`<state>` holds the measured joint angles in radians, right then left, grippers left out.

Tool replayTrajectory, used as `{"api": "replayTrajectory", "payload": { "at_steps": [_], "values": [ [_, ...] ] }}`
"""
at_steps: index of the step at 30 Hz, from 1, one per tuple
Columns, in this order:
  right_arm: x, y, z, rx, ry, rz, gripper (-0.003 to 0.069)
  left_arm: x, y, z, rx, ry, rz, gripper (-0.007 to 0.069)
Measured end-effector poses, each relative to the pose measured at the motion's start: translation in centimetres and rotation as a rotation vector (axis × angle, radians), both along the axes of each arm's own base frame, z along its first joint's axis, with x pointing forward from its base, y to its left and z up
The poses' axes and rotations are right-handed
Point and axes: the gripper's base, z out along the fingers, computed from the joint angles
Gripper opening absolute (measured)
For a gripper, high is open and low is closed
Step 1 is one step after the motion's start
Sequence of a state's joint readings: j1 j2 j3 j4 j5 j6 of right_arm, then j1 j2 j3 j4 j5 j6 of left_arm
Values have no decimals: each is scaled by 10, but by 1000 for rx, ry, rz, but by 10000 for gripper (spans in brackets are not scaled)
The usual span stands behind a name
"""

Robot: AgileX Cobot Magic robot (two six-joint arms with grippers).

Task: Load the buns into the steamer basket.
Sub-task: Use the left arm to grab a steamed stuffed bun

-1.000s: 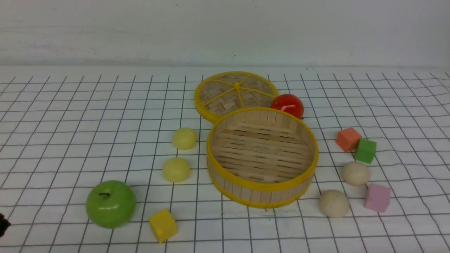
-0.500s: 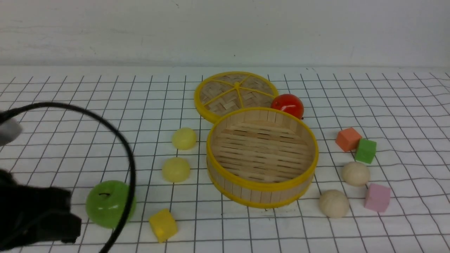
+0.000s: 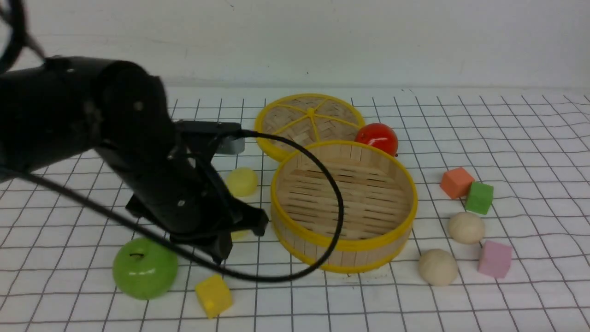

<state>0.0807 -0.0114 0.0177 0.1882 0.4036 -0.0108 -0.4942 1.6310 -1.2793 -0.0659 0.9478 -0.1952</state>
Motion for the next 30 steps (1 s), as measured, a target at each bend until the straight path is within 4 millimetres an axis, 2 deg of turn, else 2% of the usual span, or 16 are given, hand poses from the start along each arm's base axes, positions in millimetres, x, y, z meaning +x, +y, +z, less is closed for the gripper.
{"api": "replayTrajectory", "payload": {
  "at_steps": [4, 5, 6, 9, 11, 16, 18, 30],
  "values": [
    [0, 0, 0, 0, 0, 0, 239, 41, -5, -12, 39, -24, 31, -11],
    [0, 0, 0, 0, 0, 0, 239, 41, -5, -12, 40, -25, 30, -10],
    [0, 0, 0, 0, 0, 0, 239, 53, -6, -16, 42, -27, 38, 5],
    [0, 0, 0, 0, 0, 0, 239, 73, -4, -26, 48, -19, 60, 66],
    [0, 0, 0, 1, 0, 0, 239, 83, 0, -30, 50, -20, 73, 146],
    [0, 0, 0, 1, 1, 0, 239, 94, 1, -46, 72, -9, 40, 290],
    [0, 0, 0, 1, 1, 0, 239, 96, 0, -52, 74, -9, 30, 318],
    [0, 0, 0, 1, 1, 0, 239, 109, -3, -74, 84, -51, 20, 333]
  ]
}}
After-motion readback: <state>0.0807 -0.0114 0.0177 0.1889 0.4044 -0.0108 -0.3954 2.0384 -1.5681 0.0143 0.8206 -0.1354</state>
